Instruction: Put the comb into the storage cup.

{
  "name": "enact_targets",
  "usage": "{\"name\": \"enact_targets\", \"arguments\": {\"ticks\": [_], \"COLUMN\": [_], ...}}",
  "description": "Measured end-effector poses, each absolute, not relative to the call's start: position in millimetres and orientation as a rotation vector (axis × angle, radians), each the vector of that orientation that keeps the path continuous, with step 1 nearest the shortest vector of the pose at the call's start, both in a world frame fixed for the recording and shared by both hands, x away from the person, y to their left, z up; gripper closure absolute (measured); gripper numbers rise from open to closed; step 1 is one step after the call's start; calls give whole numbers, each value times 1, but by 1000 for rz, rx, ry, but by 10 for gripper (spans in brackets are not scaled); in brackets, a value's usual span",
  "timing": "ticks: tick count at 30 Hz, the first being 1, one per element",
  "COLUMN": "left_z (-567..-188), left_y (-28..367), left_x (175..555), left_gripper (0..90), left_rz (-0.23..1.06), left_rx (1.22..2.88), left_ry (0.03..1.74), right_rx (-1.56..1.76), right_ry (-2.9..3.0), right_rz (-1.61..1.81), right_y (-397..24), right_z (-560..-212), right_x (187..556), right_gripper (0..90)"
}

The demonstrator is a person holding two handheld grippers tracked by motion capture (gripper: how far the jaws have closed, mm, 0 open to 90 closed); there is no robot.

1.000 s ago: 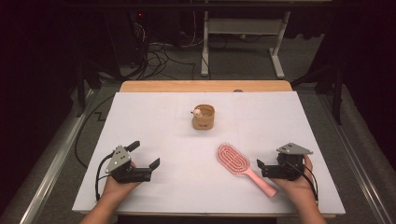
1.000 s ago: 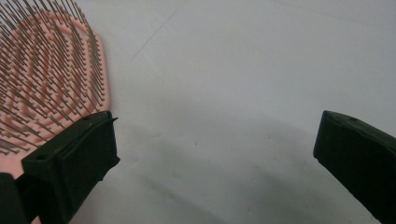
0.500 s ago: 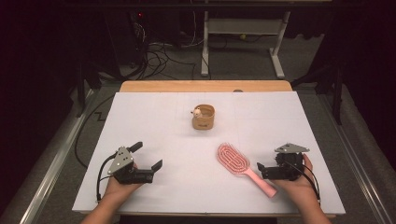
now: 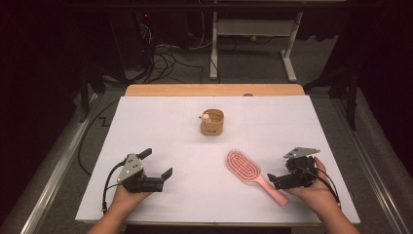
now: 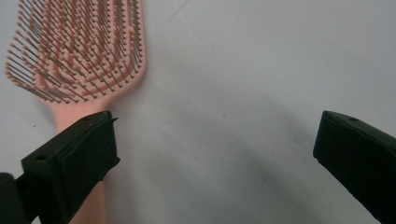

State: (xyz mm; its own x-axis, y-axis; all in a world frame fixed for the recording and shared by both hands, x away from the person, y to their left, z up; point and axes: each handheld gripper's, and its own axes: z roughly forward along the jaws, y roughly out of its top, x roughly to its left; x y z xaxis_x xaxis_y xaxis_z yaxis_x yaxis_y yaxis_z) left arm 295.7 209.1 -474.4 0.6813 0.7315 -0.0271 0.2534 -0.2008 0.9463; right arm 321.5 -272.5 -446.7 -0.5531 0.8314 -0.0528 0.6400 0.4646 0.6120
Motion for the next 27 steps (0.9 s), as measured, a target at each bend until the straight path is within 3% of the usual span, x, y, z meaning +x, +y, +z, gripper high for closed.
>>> {"name": "enact_targets", "arguments": {"ticks": [27], "left_z": [-475], "left_y": [212], "left_x": [295], "left_gripper": [0], "left_rz": [526], "left_rx": [1758], "left_ry": [785], "right_rx": [1133], "right_ry": [2564], "right_rz": [733], "right_y": [-220], "right_z": [-440], "right_x": [327], "right_gripper": [2]}}
